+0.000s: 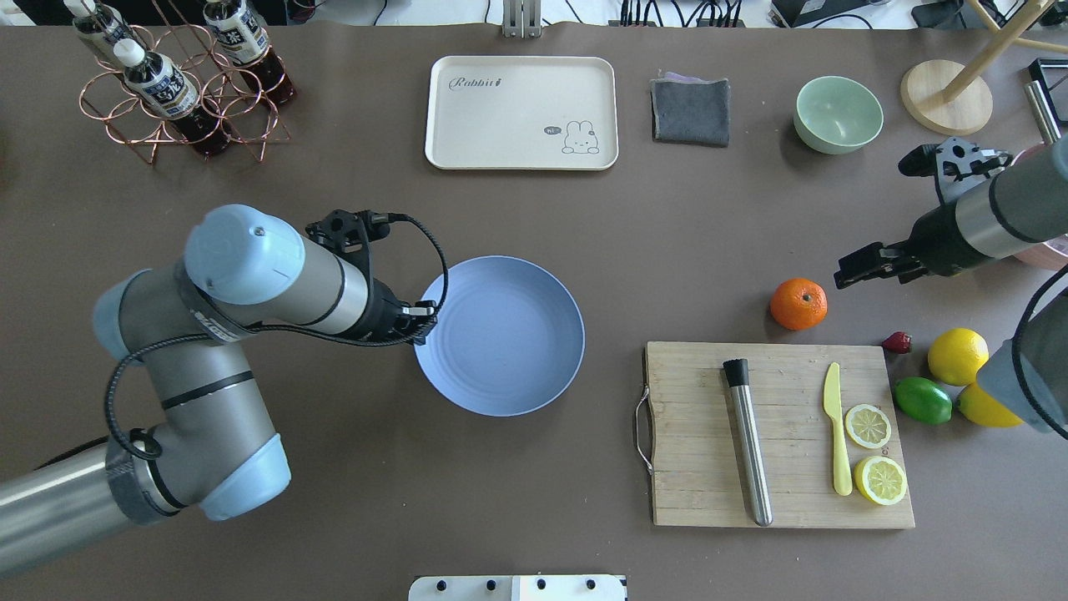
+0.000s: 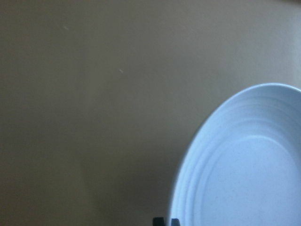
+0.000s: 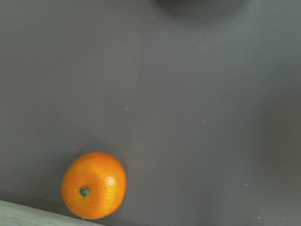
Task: Pick orange to plate
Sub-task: 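Lower the right gripper onto the orange and close it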
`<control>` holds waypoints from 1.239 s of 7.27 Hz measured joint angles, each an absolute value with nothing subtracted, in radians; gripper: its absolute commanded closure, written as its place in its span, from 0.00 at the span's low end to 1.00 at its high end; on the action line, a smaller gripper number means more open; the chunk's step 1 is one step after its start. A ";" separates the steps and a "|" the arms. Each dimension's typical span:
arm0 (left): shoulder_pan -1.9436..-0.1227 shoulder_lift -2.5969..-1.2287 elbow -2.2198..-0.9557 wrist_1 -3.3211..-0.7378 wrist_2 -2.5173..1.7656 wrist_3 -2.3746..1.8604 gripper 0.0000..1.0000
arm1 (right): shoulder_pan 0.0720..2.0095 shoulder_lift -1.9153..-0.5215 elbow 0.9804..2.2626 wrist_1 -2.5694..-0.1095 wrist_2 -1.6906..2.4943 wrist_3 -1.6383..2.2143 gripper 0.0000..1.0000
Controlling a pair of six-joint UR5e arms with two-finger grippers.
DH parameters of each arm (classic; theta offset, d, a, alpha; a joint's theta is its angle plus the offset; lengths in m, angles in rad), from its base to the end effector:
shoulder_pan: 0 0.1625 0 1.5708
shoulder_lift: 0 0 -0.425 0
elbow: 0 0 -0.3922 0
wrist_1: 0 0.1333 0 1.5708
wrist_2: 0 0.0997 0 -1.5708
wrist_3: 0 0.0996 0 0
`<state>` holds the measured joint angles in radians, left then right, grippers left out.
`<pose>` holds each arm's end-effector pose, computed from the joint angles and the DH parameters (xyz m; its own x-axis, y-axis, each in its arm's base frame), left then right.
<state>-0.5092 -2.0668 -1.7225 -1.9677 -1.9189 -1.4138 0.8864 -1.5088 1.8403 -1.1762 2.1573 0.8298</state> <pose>0.5157 -0.4017 0.2605 0.4645 -0.0910 -0.8809 0.1297 0.9910 -0.0340 -0.2725 -0.4576 0.4549 0.6276 -0.1202 0.7692 0.0144 0.9896 0.1428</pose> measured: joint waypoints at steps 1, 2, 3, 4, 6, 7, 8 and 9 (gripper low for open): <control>-0.480 -2.099 -1.682 -1.975 -1.888 -1.429 1.00 | 0.838 -1.478 1.823 -1.176 2.116 0.864 0.04; -0.469 -2.111 -1.660 -1.983 -1.875 -1.433 1.00 | 0.811 -1.455 1.804 -1.177 2.094 0.878 0.05; -0.468 -2.114 -1.648 -1.989 -1.871 -1.433 1.00 | 0.794 -1.441 1.793 -1.177 2.084 0.883 0.05; -0.477 -2.112 -1.642 -1.995 -1.871 -1.424 1.00 | 0.783 -1.433 1.783 -1.178 2.075 0.884 0.06; -0.503 -2.107 -1.629 -1.999 -1.875 -1.388 1.00 | 0.774 -1.426 1.764 -1.179 2.050 0.878 0.06; -0.506 -2.107 -1.624 -2.000 -1.875 -1.382 1.00 | 0.773 -1.427 1.757 -1.180 2.043 0.876 0.06; -0.505 -2.106 -1.617 -2.000 -1.875 -1.381 1.00 | 0.769 -1.426 1.746 -1.182 2.030 0.875 0.07; -0.504 -2.106 -1.610 -2.001 -1.875 -1.381 0.73 | 0.758 -1.424 1.735 -1.187 2.010 0.875 0.15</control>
<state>-0.5043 -2.1063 -1.6101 -2.0011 -1.8747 -1.3810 0.7579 -1.4238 1.7351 -1.1872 2.0101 0.8745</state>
